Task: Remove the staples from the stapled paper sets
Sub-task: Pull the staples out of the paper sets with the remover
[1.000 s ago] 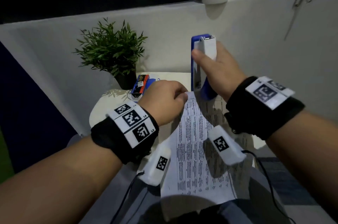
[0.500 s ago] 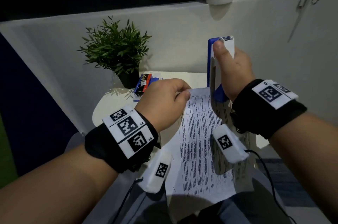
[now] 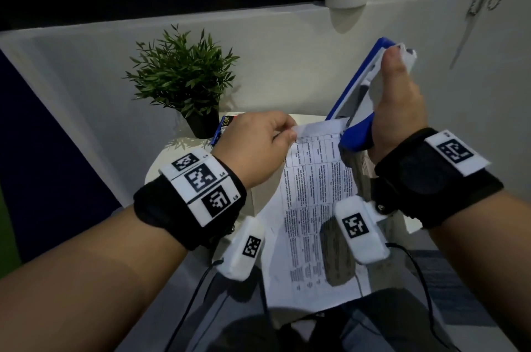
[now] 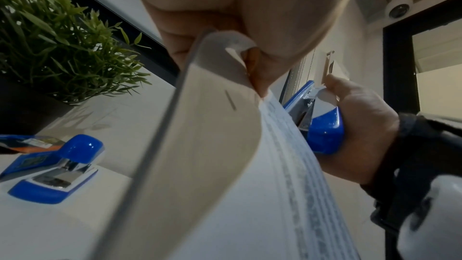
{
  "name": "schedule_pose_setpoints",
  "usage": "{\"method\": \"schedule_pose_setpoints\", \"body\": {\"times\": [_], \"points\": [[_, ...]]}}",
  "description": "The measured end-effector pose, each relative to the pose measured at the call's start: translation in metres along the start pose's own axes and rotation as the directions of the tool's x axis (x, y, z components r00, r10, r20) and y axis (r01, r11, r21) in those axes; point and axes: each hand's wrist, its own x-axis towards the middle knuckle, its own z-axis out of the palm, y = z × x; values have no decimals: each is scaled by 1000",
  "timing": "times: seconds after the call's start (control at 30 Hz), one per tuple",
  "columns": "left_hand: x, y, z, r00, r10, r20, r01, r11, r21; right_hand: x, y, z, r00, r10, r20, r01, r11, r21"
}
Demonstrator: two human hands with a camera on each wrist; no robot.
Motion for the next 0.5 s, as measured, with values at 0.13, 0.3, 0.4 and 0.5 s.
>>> {"method": "schedule_pose_setpoints", "body": {"times": [0.13,0.3,0.4,0.5], "points": [[-2,0,1,996,69,49,-71,996,57,-1,4,-5,995,43,85,-37,997,-74],[-9,-3,1,993,99,60,-104,991,87,-7,5,-9,990,119,70,-117,992,-45],[-10,-5,0,993,99,62,-105,990,93,-10,8,-8,988,143,60,-143,990,-14],[-10,-7,1,993,104,61,-110,989,97,-12,9,-5,990,131,43,-131,991,3]]}}
